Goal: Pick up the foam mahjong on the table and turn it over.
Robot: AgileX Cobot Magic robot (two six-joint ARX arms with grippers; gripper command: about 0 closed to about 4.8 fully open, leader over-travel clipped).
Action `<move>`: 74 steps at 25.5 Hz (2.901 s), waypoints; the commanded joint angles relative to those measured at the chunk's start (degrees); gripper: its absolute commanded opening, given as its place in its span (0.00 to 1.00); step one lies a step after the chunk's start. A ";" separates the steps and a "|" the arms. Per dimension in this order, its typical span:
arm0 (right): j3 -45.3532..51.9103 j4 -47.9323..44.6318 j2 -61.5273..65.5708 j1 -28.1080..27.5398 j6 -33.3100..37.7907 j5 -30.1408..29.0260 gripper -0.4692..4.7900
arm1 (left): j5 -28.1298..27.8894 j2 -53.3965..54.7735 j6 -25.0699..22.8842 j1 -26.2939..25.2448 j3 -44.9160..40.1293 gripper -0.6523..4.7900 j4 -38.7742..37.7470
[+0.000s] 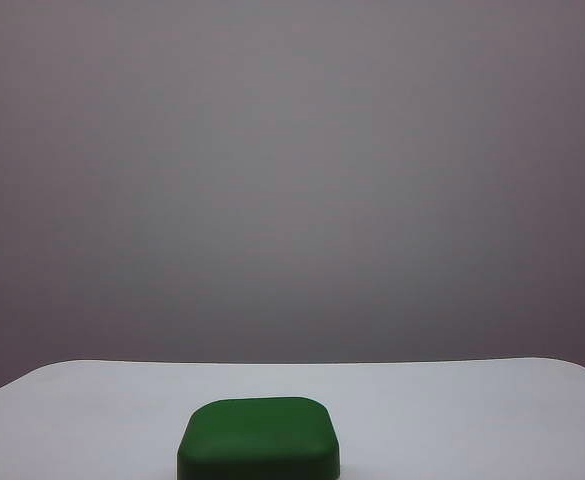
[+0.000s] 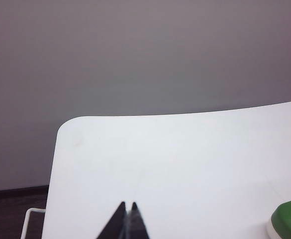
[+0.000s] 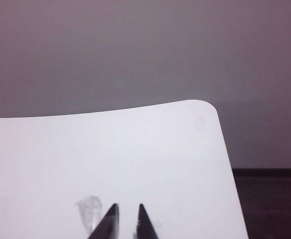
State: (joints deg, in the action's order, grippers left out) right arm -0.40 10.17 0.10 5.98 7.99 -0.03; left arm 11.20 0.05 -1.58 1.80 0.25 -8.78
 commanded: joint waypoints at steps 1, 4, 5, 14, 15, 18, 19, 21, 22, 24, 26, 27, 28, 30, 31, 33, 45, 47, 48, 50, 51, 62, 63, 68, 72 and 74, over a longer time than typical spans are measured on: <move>0.28 -0.57 -0.02 0.00 -0.13 0.02 0.18 | 0.39 0.00 0.13 -0.09 0.13 0.11 0.09; 0.28 -0.55 -0.02 0.15 -0.13 -0.20 0.18 | 0.39 0.00 0.13 -0.09 0.13 0.11 0.09; 0.26 -0.57 -0.02 0.15 -0.13 -0.55 0.18 | 0.39 0.00 0.15 -0.07 0.13 0.11 0.09; 0.02 -2.27 0.11 7.43 -0.76 -8.07 0.07 | 0.44 0.00 1.86 -0.07 0.13 0.11 0.09; 0.02 -2.56 0.13 9.14 -0.76 -6.78 0.07 | 0.44 0.00 2.19 -0.07 0.13 0.11 0.09; -0.57 -4.57 0.33 16.72 -1.90 -1.38 0.07 | 0.46 0.00 2.54 -0.07 0.13 0.11 0.24; -1.62 -4.48 1.07 20.17 -2.51 1.49 0.07 | 0.46 0.00 5.01 -0.07 0.13 0.11 1.66; -3.21 -4.63 2.97 23.82 -2.47 4.33 0.07 | 0.61 0.00 11.10 -0.07 0.46 0.11 7.98; -3.93 -5.01 4.07 25.11 -2.47 5.79 0.07 | 0.59 0.00 12.59 -0.07 0.74 0.11 9.97; -5.68 -6.75 7.19 27.43 -2.47 8.22 0.07 | 0.37 0.04 15.41 -0.07 2.78 0.11 13.11; -8.87 -9.42 12.90 29.09 -2.51 9.18 0.07 | 0.39 0.48 13.86 -0.11 6.71 0.11 10.14; -11.80 -11.19 18.53 29.14 -4.24 9.03 0.07 | 0.37 1.36 11.43 -0.17 9.73 0.11 6.08; -13.44 -11.32 21.22 29.05 -6.08 9.05 0.07 | 0.37 1.95 10.21 -0.17 10.91 0.11 4.55; -17.29 -11.37 27.67 28.96 -10.23 9.07 0.07 | 0.39 3.13 8.22 -0.17 13.25 0.11 1.99; -19.02 -11.34 30.53 28.96 -11.52 9.03 0.07 | 0.39 3.58 7.41 -0.17 14.05 0.11 1.29; -22.86 -11.28 36.87 28.96 -13.35 8.92 0.07 | 0.55 4.42 5.73 -0.20 15.72 0.11 0.00; -46.10 5.05 73.77 29.20 -30.71 -11.30 0.07 | 10.82 17.53 1.57 -0.13 20.28 0.11 -7.26; -46.90 5.66 76.35 30.18 -30.69 -13.46 0.08 | 10.51 21.20 1.53 -0.13 21.51 0.11 -8.07; -47.01 5.70 77.42 30.86 -30.73 -14.45 0.08 | 10.45 22.73 1.29 -0.15 22.16 0.11 -8.11; -46.99 5.70 79.43 32.89 -30.75 -15.56 0.08 | 9.97 26.14 -0.17 -0.15 23.63 0.11 -7.65; -46.99 5.73 80.24 34.03 -30.77 -15.52 0.08 | 9.44 27.54 -0.83 -0.13 24.26 0.11 -7.41; -46.99 3.17 88.91 44.46 -40.13 -11.32 0.60 | 10.88 37.46 -1.66 -0.07 28.87 0.11 -5.25; -46.99 2.64 89.70 44.46 -40.83 -11.37 0.60 | 10.88 37.46 -1.66 -0.07 28.87 0.11 -5.16; -47.87 0.66 93.77 44.50 -41.03 -8.98 0.59 | 10.56 37.51 -1.66 -0.07 28.87 0.11 -4.81; -51.21 0.00 97.90 44.50 -41.05 -6.56 0.59 | 10.49 37.81 -1.66 -0.07 28.87 0.11 -4.22; -53.00 0.09 99.80 44.50 -41.05 -6.14 0.59 | 10.47 37.83 -1.68 -0.07 28.87 0.11 -4.20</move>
State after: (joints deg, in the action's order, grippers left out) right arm -52.14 11.18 98.80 50.39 -32.91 -6.81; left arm 21.63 37.98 -3.03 1.76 28.95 -13.93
